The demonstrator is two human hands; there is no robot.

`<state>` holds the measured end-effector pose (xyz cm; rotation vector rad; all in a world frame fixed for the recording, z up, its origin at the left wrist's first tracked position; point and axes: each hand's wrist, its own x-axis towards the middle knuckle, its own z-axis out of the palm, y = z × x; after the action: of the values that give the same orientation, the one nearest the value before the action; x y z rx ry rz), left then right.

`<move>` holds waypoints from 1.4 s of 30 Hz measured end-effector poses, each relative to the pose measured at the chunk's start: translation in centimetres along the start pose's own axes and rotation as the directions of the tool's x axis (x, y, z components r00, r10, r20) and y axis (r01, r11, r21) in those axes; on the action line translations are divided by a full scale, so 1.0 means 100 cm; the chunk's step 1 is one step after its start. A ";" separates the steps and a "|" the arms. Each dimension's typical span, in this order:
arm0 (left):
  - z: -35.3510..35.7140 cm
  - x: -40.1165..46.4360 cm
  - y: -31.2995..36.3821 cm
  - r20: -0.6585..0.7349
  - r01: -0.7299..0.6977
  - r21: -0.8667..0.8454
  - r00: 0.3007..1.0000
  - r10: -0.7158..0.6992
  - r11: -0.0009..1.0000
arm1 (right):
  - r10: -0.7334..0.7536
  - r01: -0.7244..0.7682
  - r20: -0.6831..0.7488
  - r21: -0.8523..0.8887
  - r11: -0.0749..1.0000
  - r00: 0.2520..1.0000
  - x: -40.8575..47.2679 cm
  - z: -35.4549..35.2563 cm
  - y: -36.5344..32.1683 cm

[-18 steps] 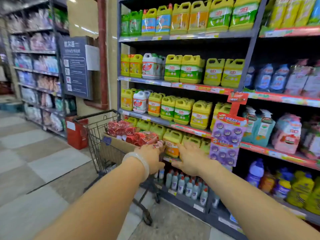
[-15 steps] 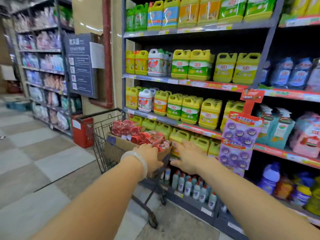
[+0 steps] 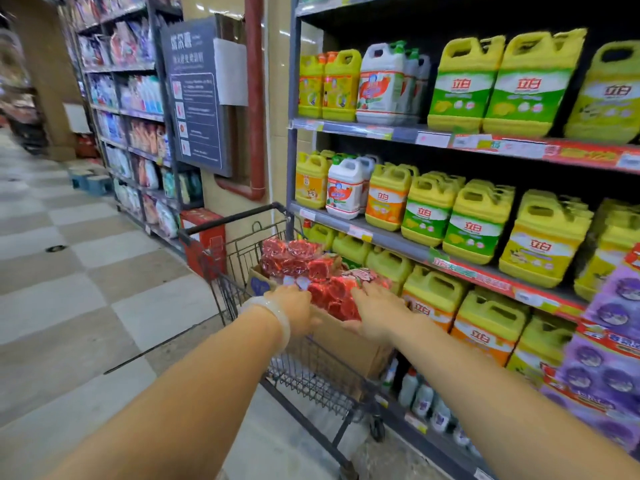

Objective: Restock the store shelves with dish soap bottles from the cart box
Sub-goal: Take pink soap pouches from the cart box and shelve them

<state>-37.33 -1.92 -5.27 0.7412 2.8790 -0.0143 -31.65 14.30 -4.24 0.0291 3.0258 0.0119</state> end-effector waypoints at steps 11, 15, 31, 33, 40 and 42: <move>-0.002 0.192 -0.084 0.042 0.092 -0.035 0.995 -0.091 0.995 | -0.089 0.085 0.072 0.046 0.995 0.993 0.234 0.026 0.020; -0.016 0.268 -0.115 0.050 0.086 -0.027 0.995 -0.085 0.996 | -0.069 0.065 0.066 0.070 0.995 0.995 0.320 0.020 0.036; -0.001 0.517 -0.197 0.128 -0.002 -0.242 0.991 0.034 0.970 | 0.165 -0.237 0.214 0.373 0.897 0.963 0.540 0.065 0.072; 0.000 0.543 -0.203 0.157 -0.015 -0.167 0.987 0.042 0.986 | 0.249 -0.324 0.227 0.411 0.852 0.942 0.560 0.073 0.072; 0.048 0.607 -0.221 0.348 -0.075 -0.199 0.927 0.142 0.977 | 0.387 -0.490 0.311 0.411 0.769 0.868 0.605 0.105 0.067; 0.056 0.610 -0.220 0.347 -0.089 -0.232 0.923 0.168 0.969 | 0.391 -0.535 0.388 0.401 0.744 0.835 0.611 0.111 0.067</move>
<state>-99.64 7.72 -21.56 0.7907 2.4278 0.1534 -90.90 22.28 -22.26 0.7714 2.5628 -0.6695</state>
